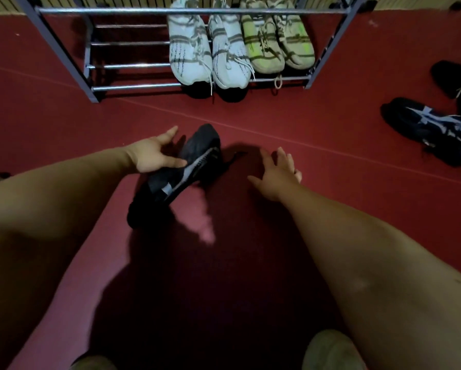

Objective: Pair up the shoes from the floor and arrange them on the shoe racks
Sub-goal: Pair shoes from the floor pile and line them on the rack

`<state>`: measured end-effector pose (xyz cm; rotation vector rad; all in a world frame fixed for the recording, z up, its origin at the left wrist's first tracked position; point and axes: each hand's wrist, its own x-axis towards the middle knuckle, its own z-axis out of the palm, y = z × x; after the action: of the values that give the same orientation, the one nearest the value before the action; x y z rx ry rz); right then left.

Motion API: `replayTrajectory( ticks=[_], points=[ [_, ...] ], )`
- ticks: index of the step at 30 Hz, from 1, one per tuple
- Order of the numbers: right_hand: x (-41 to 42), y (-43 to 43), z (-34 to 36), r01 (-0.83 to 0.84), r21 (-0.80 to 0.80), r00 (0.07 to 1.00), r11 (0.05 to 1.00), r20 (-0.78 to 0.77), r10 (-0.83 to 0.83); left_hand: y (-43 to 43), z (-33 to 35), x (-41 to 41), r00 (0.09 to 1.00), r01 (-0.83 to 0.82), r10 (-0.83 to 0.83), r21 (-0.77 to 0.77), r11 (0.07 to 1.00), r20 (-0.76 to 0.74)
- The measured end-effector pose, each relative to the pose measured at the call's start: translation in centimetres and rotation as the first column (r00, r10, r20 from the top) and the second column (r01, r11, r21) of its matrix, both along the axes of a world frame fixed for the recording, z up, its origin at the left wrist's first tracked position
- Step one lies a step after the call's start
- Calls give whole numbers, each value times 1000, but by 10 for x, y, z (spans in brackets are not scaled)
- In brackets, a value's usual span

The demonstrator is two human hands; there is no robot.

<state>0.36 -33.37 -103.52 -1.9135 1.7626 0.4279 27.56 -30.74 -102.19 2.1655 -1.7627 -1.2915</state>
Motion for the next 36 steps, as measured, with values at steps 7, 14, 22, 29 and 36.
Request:
replayTrajectory(
  ticks=[7, 14, 22, 29, 36],
  points=[
    [9, 6, 0, -13, 8, 1000, 1000, 6, 13, 2, 12, 26, 984, -61, 92, -196, 979, 153],
    [13, 2, 8, -38, -16, 999, 999, -15, 38, 11, 10, 11, 902, 88, -38, -96, 992, 431],
    [-46, -6, 37, 100, -127, 995, 987, 2, -101, -26, 40, -87, 922, 192, -116, -178, 965, 369],
    [-155, -16, 63, 353, -115, 936, 929, 38, -351, -59, 69, -223, 882, 352, -260, -182, 918, 394],
    [-247, -54, 60, 462, -125, 887, 878, 85, -455, -81, 60, -330, 851, 407, -342, -88, 909, 399]
  ],
)
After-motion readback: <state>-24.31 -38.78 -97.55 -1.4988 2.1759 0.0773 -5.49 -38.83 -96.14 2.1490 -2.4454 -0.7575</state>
